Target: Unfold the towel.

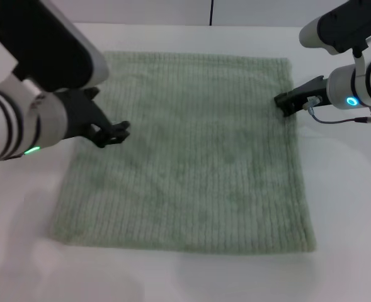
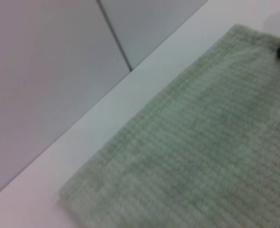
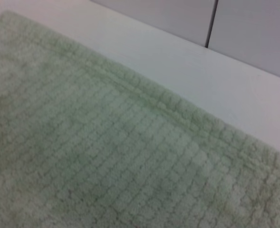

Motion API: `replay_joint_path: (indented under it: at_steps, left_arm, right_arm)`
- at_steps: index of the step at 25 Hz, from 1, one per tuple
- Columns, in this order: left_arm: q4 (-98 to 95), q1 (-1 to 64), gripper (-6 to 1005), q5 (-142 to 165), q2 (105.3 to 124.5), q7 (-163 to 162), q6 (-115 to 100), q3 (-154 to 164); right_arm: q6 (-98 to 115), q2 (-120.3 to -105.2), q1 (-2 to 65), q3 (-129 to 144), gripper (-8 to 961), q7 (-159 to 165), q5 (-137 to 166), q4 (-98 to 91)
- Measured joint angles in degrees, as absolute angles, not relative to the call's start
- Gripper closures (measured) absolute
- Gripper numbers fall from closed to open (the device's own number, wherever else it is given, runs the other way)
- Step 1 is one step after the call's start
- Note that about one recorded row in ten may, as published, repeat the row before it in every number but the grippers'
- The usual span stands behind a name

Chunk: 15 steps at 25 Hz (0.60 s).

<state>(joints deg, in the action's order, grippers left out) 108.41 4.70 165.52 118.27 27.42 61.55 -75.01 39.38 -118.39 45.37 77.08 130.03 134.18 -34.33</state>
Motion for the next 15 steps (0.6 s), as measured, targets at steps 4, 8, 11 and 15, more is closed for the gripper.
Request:
replay_joint_path:
  at_steps: [4,8,11,15]
  left_arm:
    - [106.3,6.0,241,165.5,118.38,27.2,58.8,-73.8]
    - [99.2,4.3,241,165.5,118.27,30.3,36.1,-72.6]
    - [90.6,2.9,241,165.3,118.56,30.6,12.4,-73.1]
    - [79.7,2.5,241,164.5,118.66,26.5,-13.0,-73.0]
  right_arm:
    - [39.4,-118.39,45.4,77.1,953,130.3,134.6,-34.5]
    - [40.0,-118.39,44.6,76.9,953,130.3,134.7,-37.5]
    - [41.5,-118.39,43.4,76.7,953,130.4,134.7,-42.1]
    - [41.7,-118.75,40.4,77.4,954,130.1,134.8,-49.5]
